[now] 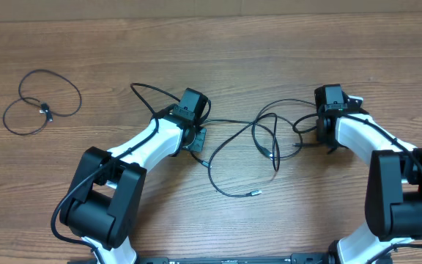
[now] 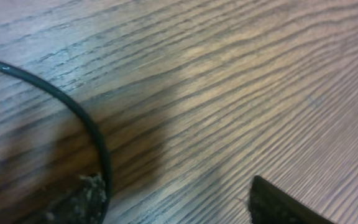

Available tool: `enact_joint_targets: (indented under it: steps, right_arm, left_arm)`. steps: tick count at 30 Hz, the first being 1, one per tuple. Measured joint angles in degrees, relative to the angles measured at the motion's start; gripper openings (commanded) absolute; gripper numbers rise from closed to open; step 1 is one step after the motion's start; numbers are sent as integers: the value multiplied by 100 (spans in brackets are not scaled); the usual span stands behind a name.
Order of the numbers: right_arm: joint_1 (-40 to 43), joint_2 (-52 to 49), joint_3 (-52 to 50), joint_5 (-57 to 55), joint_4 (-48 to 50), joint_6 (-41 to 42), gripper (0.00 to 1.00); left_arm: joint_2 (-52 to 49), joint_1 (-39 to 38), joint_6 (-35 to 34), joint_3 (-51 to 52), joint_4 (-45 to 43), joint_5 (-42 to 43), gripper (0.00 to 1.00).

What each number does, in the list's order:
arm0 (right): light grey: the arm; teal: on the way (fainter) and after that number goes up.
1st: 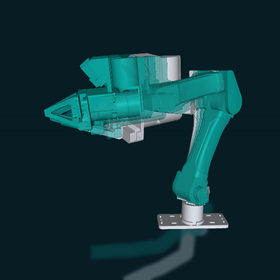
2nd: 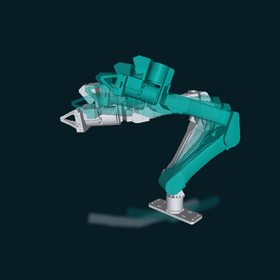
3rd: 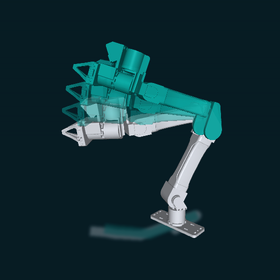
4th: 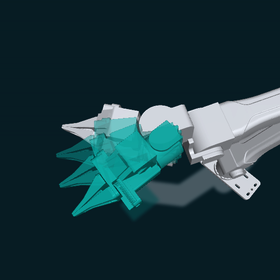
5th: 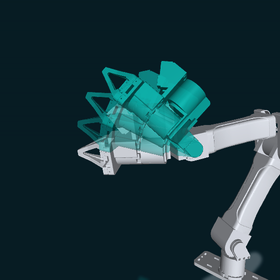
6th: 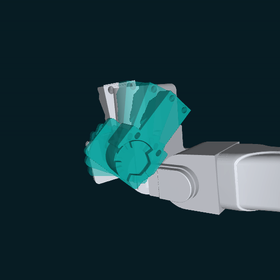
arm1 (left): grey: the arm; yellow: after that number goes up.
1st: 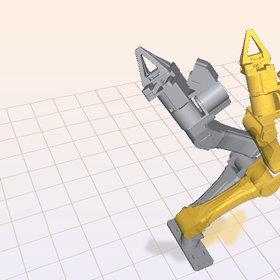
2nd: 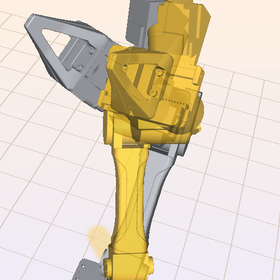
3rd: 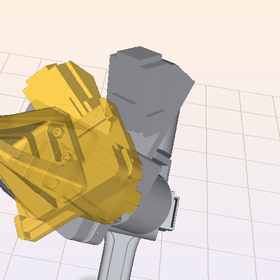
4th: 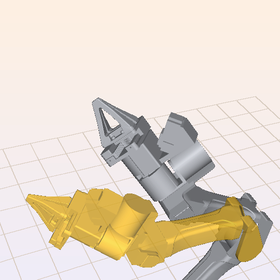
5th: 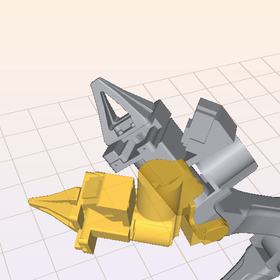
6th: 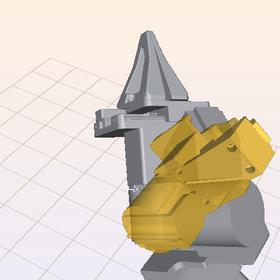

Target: Untangle cables

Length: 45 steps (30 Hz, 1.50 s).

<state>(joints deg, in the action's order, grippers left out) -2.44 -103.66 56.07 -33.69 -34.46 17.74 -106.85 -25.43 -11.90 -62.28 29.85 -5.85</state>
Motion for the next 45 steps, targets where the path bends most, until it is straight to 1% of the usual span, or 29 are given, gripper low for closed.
enact_joint_targets:
  steps: [5,7,8,9,12,13,19,21,24,27,30,34,38,45]
  right_arm:
    - [20,11,0,2,35,-155,79]
    - [13,9,13,-122,-26,-251,82]
    - [15,9,31,-216,-129,-302,86]
    - [15,4,70,-321,-337,-328,93]
    - [26,-39,286,-487,-979,-435,96]
    - [26,-81,387,-474,-1152,-463,100]
    - [17,-162,868,-7,-1580,-538,100]
    - [15,-164,1080,214,-1849,-551,100]
    - [15,-164,1475,894,-2415,-564,100]
    - [15,-166,1720,1753,-2710,-560,100]
    - [9,-166,1637,2315,-2627,-404,100]
    - [9,-166,1217,2638,-2221,-103,100]
    - [28,-173,789,2634,-2177,85,100]
    - [153,-118,688,2441,-2356,258,100]
  left_arm:
    - [0,0,0,0,0,0,21]
    - [0,0,0,0,0,0,21]
    - [0,0,0,0,2,-2,21]
    - [0,0,0,0,4,0,21]
    - [0,0,0,0,9,0,22]
    - [0,0,0,0,11,0,22]
    - [0,0,0,0,15,0,22]
    - [0,0,0,0,15,-2,25]
    - [0,2,0,0,15,-2,27]
    - [0,0,0,0,15,-4,28]
    - [0,0,0,0,15,-7,29]
    - [0,2,-2,0,28,-11,30]
    - [0,0,0,-2,42,-17,30]
    - [0,0,0,0,42,-20,30]
